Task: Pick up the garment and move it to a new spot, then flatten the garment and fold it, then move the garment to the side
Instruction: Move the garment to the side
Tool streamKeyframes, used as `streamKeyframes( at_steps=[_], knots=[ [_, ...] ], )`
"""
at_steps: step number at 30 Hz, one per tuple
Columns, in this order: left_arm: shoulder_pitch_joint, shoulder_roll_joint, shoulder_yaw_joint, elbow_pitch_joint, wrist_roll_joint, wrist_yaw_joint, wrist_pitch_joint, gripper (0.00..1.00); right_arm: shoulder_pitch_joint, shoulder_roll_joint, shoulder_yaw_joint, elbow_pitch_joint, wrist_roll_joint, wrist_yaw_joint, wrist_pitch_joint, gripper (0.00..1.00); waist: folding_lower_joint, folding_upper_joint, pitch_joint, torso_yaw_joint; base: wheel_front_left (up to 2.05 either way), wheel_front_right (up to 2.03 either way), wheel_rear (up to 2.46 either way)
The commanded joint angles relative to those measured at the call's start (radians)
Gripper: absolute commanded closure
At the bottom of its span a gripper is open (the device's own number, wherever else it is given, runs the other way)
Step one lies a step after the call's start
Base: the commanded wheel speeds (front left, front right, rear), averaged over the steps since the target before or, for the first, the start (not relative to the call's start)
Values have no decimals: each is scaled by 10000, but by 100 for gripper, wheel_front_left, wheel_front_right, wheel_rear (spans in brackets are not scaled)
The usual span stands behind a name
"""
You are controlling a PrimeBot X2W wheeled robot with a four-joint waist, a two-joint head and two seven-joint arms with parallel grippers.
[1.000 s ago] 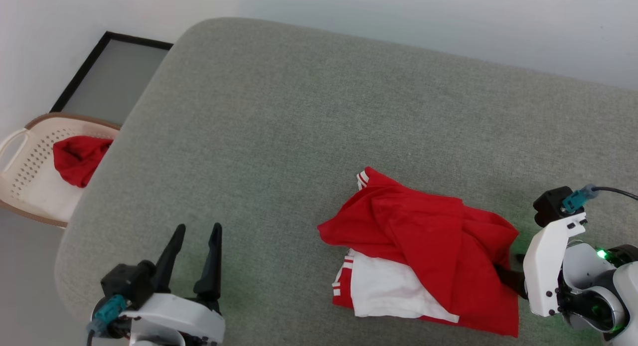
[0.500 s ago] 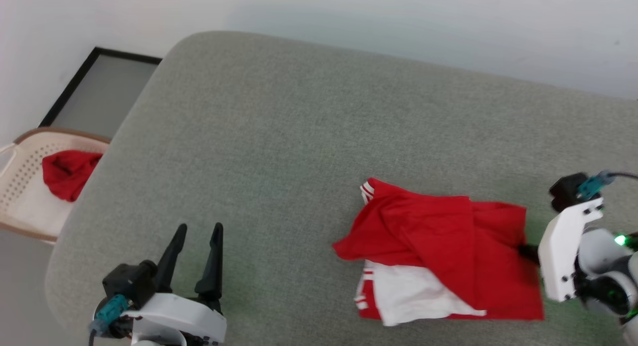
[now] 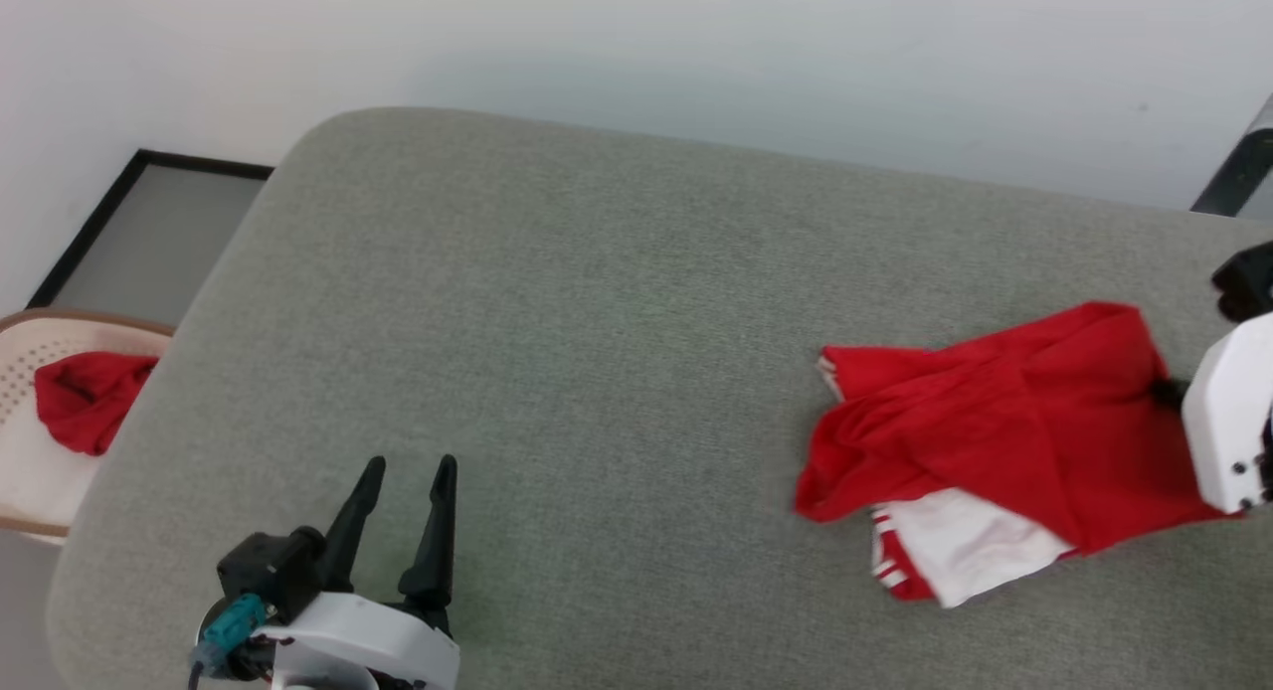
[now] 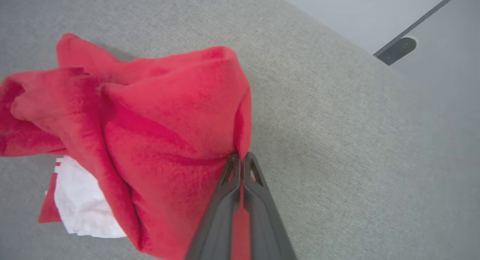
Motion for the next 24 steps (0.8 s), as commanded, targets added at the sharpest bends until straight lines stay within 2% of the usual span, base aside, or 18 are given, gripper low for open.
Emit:
streamKeyframes(
  at_steps=[1,14,24],
  knots=[
    [-47,-10,6,-20,23,-66,-10,0,-189,-147,41,-46,-17,-19,-45,100,0,-1,7,-118,0,0,0],
    [-620,-293,5,-156,367,-218,-7,0,-1746,-1669,333,499,-743,-19,-768,100,0,-1,600,-789,0,0,0],
    [-1162,-525,8,-62,686,-434,-7,0,-2430,-2328,-163,1606,-2534,-19,-1896,100,0,-1,1379,-1155,0,0,0]
  ],
)
